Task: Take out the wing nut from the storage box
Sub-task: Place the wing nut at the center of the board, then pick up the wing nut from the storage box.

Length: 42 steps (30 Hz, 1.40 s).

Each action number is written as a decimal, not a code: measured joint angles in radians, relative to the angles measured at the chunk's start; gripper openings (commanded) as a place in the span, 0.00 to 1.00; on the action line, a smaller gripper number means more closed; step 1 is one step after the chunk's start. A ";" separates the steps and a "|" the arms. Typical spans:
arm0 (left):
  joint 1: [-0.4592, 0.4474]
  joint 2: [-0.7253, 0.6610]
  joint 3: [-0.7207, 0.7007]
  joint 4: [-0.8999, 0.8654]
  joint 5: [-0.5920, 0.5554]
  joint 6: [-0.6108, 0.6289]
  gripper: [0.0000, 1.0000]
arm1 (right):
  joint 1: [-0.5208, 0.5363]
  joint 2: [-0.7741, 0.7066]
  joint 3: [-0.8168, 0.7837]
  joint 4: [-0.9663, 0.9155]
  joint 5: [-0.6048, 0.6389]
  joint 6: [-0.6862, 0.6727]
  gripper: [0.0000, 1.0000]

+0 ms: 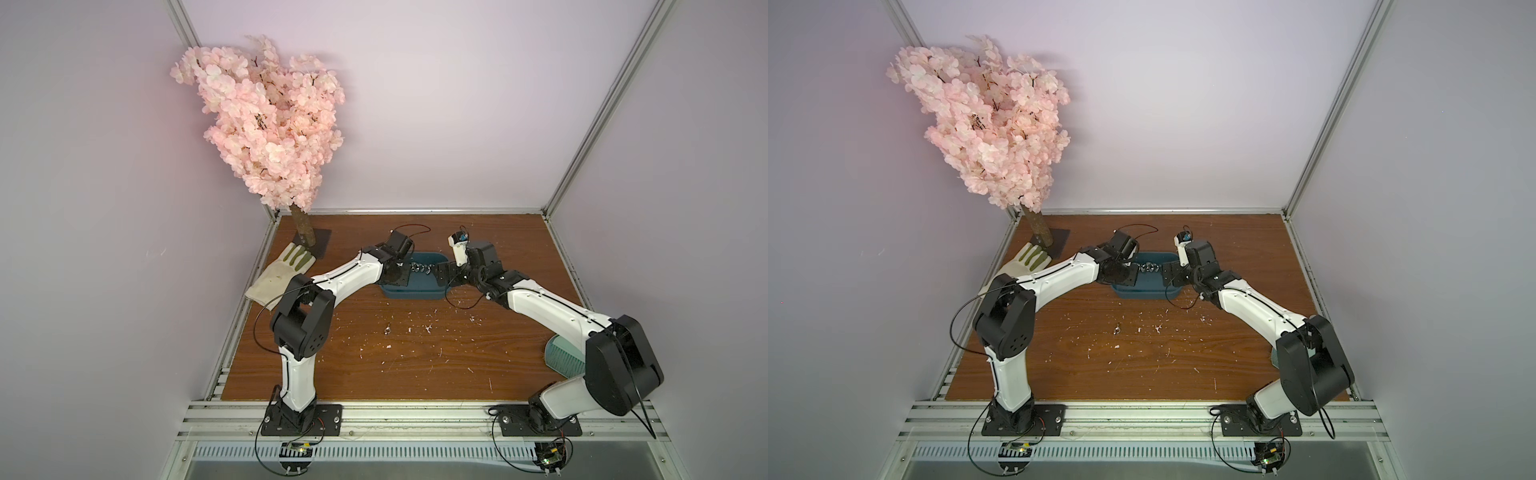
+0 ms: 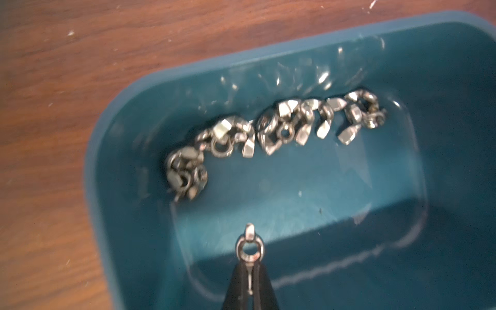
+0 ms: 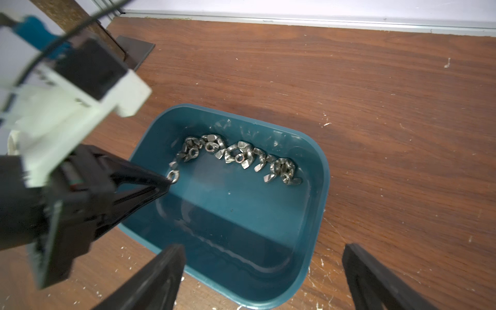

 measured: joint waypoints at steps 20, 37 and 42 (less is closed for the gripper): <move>-0.057 -0.476 -0.541 0.016 -0.018 -0.150 0.04 | 0.167 -0.083 -0.112 0.037 -0.053 0.032 0.99; -0.125 -0.494 -0.729 0.156 0.042 -0.257 0.08 | 0.214 -0.140 -0.172 0.033 -0.074 0.045 1.00; -0.128 -0.462 -0.722 0.169 0.045 -0.258 0.08 | 0.216 -0.140 -0.175 0.033 -0.070 0.046 1.00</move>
